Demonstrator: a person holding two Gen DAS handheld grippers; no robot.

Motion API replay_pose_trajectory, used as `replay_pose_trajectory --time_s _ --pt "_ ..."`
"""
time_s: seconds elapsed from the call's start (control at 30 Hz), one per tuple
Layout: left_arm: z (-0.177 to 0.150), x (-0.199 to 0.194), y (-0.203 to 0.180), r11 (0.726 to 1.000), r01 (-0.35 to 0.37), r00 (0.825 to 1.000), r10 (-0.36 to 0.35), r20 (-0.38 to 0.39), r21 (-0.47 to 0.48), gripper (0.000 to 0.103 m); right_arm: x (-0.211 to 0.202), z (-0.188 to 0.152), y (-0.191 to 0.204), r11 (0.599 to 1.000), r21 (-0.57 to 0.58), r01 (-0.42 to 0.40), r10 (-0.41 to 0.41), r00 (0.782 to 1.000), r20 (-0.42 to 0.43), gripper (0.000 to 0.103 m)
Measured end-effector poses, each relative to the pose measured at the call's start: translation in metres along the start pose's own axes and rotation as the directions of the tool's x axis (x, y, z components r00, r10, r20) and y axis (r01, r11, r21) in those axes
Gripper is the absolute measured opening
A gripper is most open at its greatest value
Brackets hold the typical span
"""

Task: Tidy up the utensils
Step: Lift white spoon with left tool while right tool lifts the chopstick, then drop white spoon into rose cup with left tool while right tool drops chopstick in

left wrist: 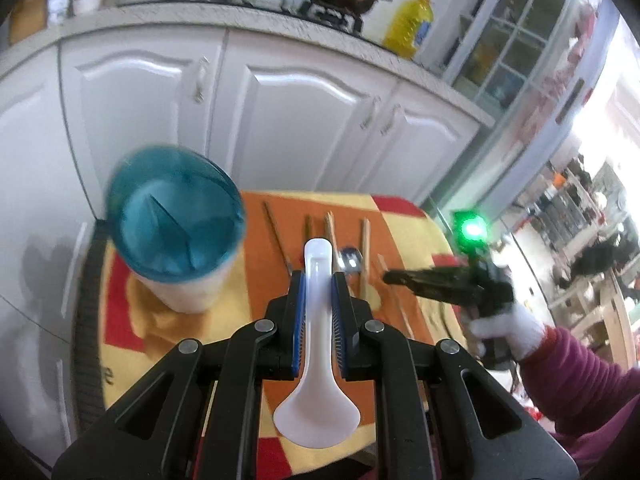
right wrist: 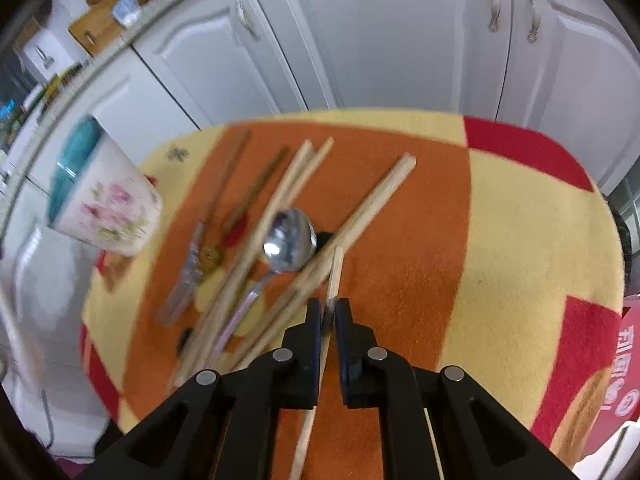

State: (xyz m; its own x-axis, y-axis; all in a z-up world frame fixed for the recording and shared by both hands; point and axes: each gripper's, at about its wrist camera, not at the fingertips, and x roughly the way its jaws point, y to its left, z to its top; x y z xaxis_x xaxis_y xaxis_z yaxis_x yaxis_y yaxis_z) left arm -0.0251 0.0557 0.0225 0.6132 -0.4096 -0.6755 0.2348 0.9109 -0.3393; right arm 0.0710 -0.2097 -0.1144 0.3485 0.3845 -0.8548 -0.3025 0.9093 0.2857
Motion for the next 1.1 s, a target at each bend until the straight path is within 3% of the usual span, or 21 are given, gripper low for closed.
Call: replay_pose_trajectory --time_s 0.2,0.37,0.57,0.67,0.9,1.1 --pt "0.033 -0.033 0.026 0.996 -0.087 0.987 0.091 0.133 -0.037 0.011 -0.069 0.016 0.026 0.989 -0.035 -0.144 0.147 0.979 0.143 0.005" --pt "0.060 -0.041 0.046 0.981 -0.178 0.957 0.189 0.218 -0.072 0.011 -0.118 0.052 0.066 0.962 -0.104 -0.254 0.273 0.922 0.275 0.005" --pt "0.083 -0.028 0.065 0.965 -0.243 0.925 0.261 0.276 -0.099 0.011 -0.143 0.104 0.125 0.941 -0.222 -0.255 0.320 0.884 0.340 0.005" --pt "0.088 -0.017 0.072 0.946 -0.309 0.896 0.324 0.305 -0.095 0.011 -0.158 0.120 0.143 0.932 -0.265 -0.246 0.332 0.873 0.358 0.005" --pt "0.084 0.008 0.084 0.925 -0.367 0.863 0.377 0.337 -0.096 0.011 -0.181 0.152 0.185 0.913 -0.348 -0.214 0.348 0.855 0.385 0.005" --pt "0.071 0.020 0.093 0.945 -0.319 0.876 0.325 0.357 -0.079 0.011 -0.157 0.158 0.205 0.907 -0.372 -0.196 0.336 0.870 0.361 0.005"
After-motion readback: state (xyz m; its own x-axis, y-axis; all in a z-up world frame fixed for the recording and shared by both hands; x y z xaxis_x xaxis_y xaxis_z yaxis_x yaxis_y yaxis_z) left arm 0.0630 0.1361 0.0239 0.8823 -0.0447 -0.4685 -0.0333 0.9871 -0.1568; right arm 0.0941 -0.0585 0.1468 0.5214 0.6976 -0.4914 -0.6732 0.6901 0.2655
